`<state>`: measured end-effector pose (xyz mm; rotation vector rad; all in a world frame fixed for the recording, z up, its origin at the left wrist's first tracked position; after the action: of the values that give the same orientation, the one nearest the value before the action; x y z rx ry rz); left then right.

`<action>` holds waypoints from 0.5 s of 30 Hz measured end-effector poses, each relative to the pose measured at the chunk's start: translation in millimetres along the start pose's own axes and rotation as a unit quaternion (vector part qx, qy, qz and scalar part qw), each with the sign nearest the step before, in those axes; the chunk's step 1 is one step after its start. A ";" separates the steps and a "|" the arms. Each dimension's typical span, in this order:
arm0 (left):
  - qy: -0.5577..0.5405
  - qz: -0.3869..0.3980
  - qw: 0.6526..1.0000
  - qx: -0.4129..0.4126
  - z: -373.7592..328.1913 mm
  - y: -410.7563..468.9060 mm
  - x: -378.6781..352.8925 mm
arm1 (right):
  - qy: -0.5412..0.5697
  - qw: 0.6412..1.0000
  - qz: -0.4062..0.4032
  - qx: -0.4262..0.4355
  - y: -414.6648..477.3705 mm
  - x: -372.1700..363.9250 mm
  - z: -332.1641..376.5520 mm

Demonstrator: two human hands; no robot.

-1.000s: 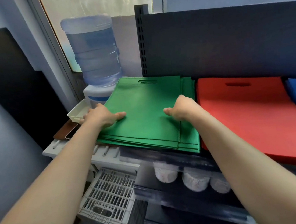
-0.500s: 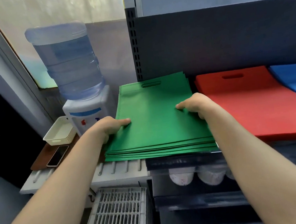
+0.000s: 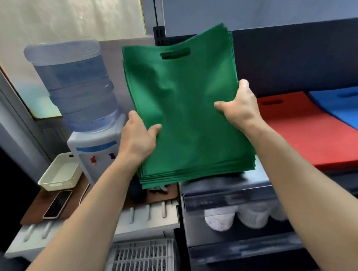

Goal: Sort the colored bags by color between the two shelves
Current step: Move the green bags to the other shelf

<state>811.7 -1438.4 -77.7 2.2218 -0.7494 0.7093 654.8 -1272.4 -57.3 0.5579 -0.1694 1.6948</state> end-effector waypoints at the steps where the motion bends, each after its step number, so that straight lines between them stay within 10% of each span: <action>1: -0.010 -0.023 1.000 -0.018 -5.2 -0.1 0.9 | 0.016 1.000 -0.007 0.017 1.8 5.1 5.1; 15: -0.156 -0.132 0.978 -0.032 -21.3 -8.8 -27.5 | 0.124 0.992 -0.013 0.009 7.8 28.8 -10.1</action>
<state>793.0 -1409.0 -86.3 2.3428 -0.5985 0.2054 641.7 -1244.4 -51.6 0.3565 0.0332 1.7252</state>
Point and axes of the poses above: each hand's wrist, its own y-axis towards the middle knuckle, its own x-axis out of the back of the hand, z = x × y, the point moved 2 cm from there along y, towards the middle knuckle, and after that the axes turned 10 degrees about -x, right-handed, at the moved point
